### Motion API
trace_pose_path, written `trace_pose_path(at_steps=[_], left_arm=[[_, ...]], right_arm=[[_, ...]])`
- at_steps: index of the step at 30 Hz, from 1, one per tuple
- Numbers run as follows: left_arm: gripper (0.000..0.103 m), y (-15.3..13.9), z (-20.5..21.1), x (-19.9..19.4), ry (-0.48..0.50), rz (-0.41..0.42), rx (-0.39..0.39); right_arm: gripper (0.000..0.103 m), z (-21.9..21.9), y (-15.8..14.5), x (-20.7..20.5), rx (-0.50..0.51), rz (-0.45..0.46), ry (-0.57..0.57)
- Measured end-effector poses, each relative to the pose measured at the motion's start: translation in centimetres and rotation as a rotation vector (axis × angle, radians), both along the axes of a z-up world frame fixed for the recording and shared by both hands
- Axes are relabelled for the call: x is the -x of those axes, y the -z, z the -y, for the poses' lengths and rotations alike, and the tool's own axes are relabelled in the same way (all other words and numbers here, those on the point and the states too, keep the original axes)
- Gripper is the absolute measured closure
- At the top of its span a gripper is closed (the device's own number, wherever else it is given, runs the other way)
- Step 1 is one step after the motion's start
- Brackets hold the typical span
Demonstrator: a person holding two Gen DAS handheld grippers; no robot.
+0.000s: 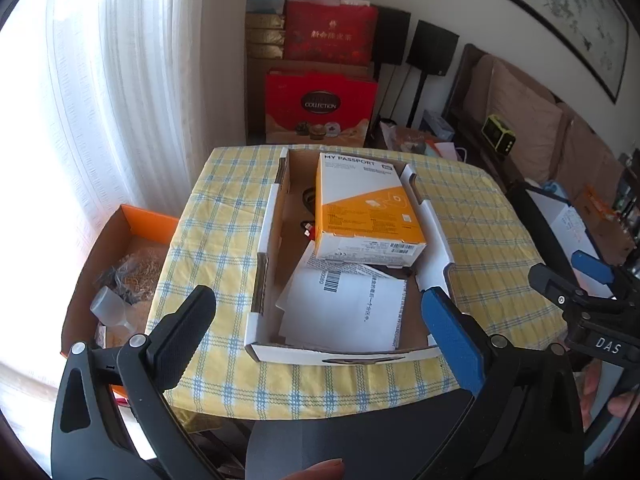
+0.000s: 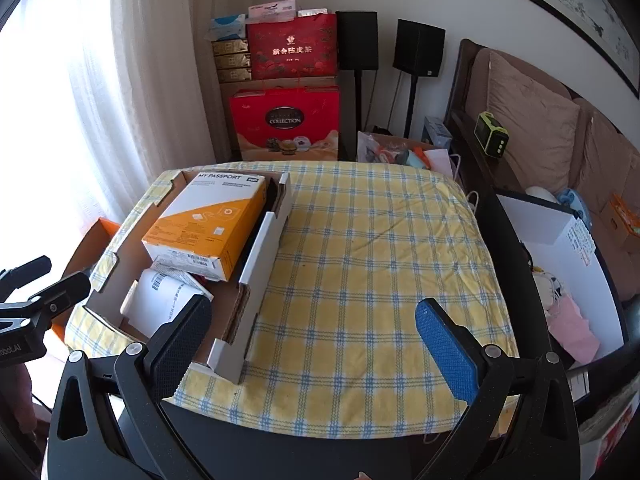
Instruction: Organize objects
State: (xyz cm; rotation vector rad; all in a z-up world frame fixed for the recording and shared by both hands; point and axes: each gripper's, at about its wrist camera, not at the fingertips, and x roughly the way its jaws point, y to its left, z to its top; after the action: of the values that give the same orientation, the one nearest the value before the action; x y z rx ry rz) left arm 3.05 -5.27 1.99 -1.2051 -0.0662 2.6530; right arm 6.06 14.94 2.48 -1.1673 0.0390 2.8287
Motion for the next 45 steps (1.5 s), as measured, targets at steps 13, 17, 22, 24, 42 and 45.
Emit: trace_pose_path(at_steps=[13,17,22,24,42,45], left_arm=[[0.000,0.3,-3.1,-2.6,0.033,-0.010,0.021],[0.000,0.2,-3.5,-3.2,0.011,-0.037,0.048],[0.000,0.3,-3.9,-3.4,0.012,-0.039,0.055],[0.000,0.3,-4.0,-3.4,0.010,-0.040,0.055],[0.000,0.4,-4.3,-3.4,-0.004,-0.045,0.074],[0.000,0.4,-4.5,-3.4,0.000,-0.045,0.080]], right_arm=[[0.000,-1.2,0.0,-3.3,-0.036,-0.028,0.076],[0.000,-1.3,0.1,-3.7,-0.050,-0.033,0.087],[0.000,-1.6,0.6,-4.0,-0.046,-0.021,0.097],[0.000,-1.7,0.8,-4.0,-0.039,-0.017,0.102],[0.000,-2.1,1.1,-3.9,-0.016,-0.003,0.108],[0.000,-2.1,1.1,-3.8,-0.015,0.000,0.105]])
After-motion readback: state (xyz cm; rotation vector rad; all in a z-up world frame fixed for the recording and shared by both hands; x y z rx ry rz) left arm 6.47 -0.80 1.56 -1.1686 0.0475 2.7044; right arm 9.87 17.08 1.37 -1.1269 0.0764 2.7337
